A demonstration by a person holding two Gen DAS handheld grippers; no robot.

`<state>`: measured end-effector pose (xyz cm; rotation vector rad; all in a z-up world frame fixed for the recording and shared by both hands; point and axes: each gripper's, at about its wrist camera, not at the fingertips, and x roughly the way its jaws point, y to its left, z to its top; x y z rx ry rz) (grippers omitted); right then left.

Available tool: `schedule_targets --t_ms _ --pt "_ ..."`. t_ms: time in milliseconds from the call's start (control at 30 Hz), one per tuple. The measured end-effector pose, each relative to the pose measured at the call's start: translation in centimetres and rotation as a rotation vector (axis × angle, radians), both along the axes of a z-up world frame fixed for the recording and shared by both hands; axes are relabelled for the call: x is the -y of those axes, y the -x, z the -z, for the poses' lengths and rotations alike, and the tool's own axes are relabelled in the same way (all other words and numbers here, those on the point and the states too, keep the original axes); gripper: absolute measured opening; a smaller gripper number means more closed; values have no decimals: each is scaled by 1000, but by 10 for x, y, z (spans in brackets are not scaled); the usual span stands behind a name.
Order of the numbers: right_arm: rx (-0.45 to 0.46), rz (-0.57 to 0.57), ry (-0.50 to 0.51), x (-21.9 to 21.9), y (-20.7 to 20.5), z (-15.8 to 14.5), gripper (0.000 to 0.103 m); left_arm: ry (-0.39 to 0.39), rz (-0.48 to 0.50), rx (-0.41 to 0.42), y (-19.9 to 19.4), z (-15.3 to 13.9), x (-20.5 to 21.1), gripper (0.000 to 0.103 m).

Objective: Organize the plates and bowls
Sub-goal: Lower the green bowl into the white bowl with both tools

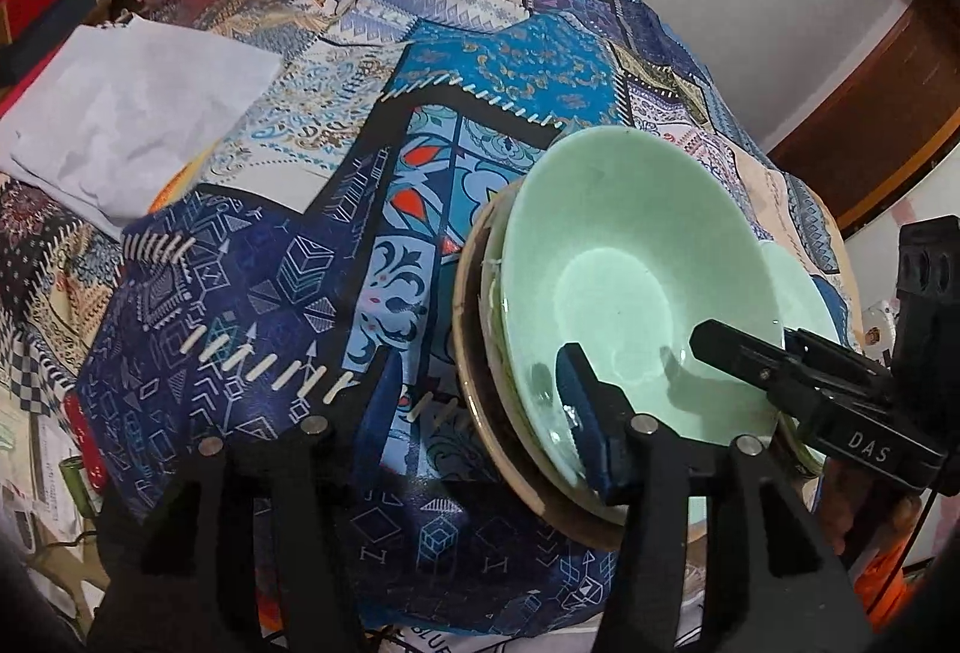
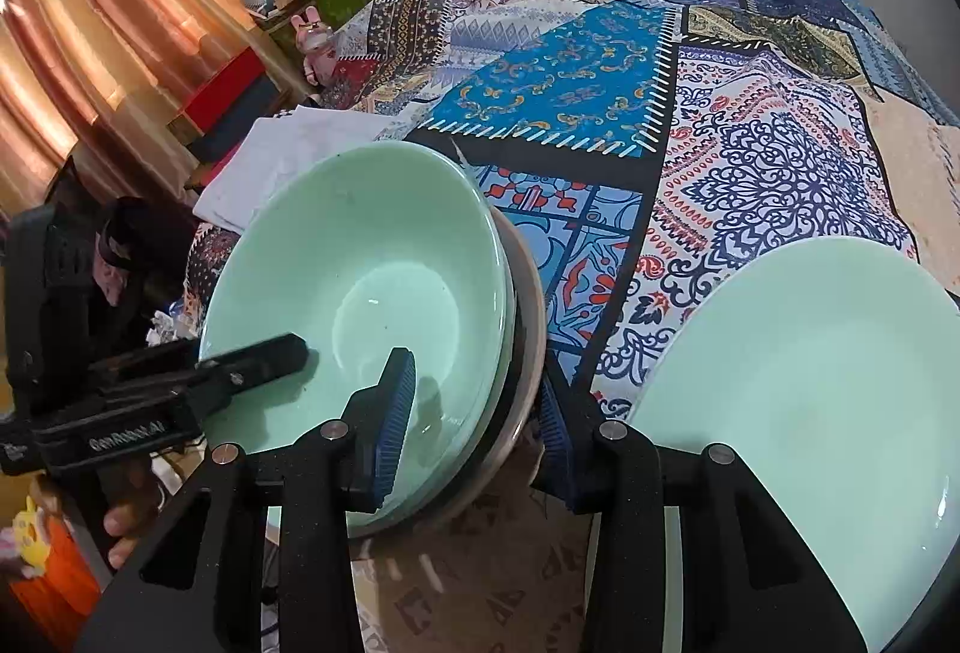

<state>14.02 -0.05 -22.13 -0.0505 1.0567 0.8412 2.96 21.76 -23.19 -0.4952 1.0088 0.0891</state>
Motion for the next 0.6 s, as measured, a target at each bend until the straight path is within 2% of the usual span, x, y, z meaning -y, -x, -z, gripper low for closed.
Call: schedule_targets --t_ms 133,233,400,500,600 --pt "31 -5 19 -4 2 1 37 -5 14 -8 -4 5 7 44" --pt "73 -2 41 -7 5 2 36 -22 29 8 -6 3 14 34" --pt "128 2 85 -9 7 3 34 -59 14 19 -4 1 20 34" --pt "96 15 59 -6 1 2 33 -96 2 16 -4 -2 26 34" --pt "60 30 33 -3 -3 2 32 -97 -18 7 -6 -4 26 34"
